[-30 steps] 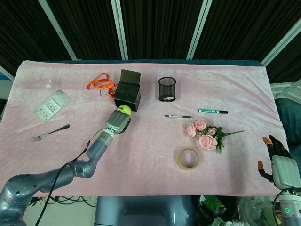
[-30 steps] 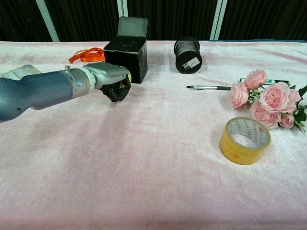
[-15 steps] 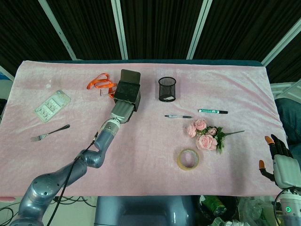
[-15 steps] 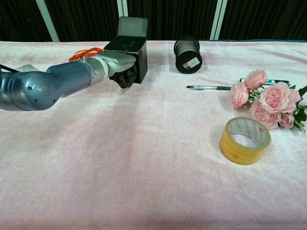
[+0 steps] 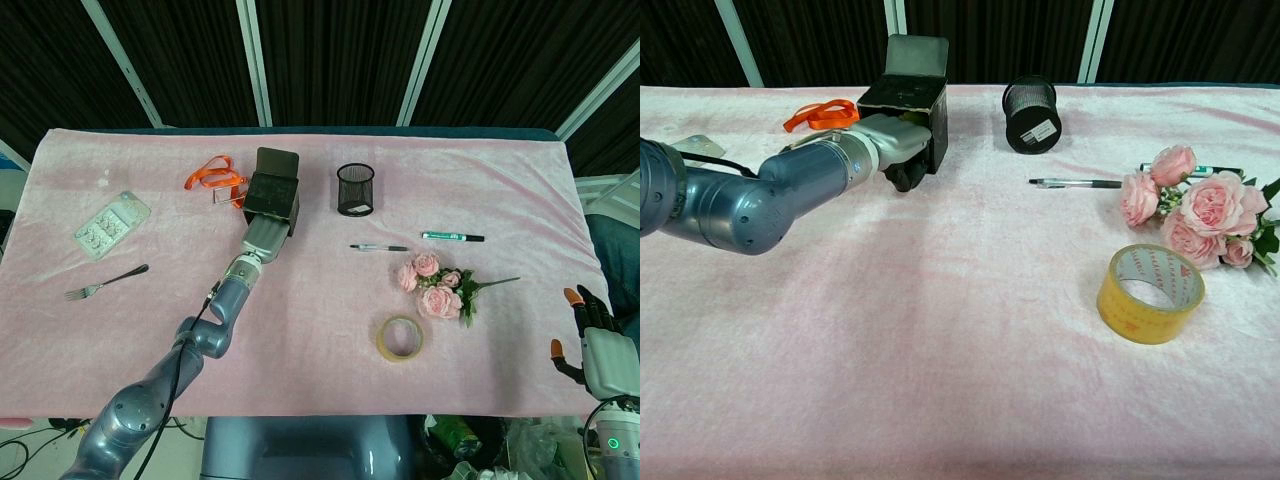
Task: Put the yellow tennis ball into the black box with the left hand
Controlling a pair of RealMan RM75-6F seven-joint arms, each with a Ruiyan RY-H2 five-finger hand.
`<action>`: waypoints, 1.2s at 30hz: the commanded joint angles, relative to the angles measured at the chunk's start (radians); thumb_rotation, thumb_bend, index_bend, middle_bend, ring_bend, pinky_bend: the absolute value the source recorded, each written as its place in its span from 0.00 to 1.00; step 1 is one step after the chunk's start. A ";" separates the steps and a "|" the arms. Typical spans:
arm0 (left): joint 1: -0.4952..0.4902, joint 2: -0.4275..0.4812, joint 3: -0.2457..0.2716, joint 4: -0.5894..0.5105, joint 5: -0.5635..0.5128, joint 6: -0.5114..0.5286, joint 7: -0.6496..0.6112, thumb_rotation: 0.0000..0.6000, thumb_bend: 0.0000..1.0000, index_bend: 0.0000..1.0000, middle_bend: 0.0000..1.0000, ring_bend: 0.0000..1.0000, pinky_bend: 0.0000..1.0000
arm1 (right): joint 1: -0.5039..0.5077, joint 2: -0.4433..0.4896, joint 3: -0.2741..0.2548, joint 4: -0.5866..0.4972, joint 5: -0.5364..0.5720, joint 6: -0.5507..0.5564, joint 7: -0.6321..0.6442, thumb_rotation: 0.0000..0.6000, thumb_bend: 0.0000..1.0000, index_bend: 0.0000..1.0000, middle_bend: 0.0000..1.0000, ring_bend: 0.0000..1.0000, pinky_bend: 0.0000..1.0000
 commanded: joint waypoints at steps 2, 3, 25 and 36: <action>-0.004 -0.017 0.005 0.031 0.020 -0.005 -0.033 1.00 0.74 0.84 0.99 0.99 1.00 | 0.000 0.000 0.000 0.000 0.000 -0.001 0.000 1.00 0.42 0.02 0.00 0.05 0.17; -0.004 -0.021 0.004 0.041 0.024 -0.002 -0.043 1.00 0.74 0.84 0.99 0.99 1.00 | 0.000 0.000 0.001 0.000 0.000 0.001 0.001 1.00 0.42 0.02 0.00 0.05 0.17; 0.283 0.357 0.058 -0.735 0.083 0.283 0.025 1.00 0.44 0.51 0.67 0.64 0.82 | 0.002 -0.013 -0.004 0.011 -0.012 0.007 -0.017 1.00 0.42 0.03 0.00 0.05 0.17; 0.502 0.878 0.121 -1.654 0.037 0.570 0.325 1.00 0.44 0.53 0.69 0.67 0.85 | -0.001 -0.019 0.005 0.011 0.007 0.018 -0.033 1.00 0.42 0.03 0.00 0.05 0.17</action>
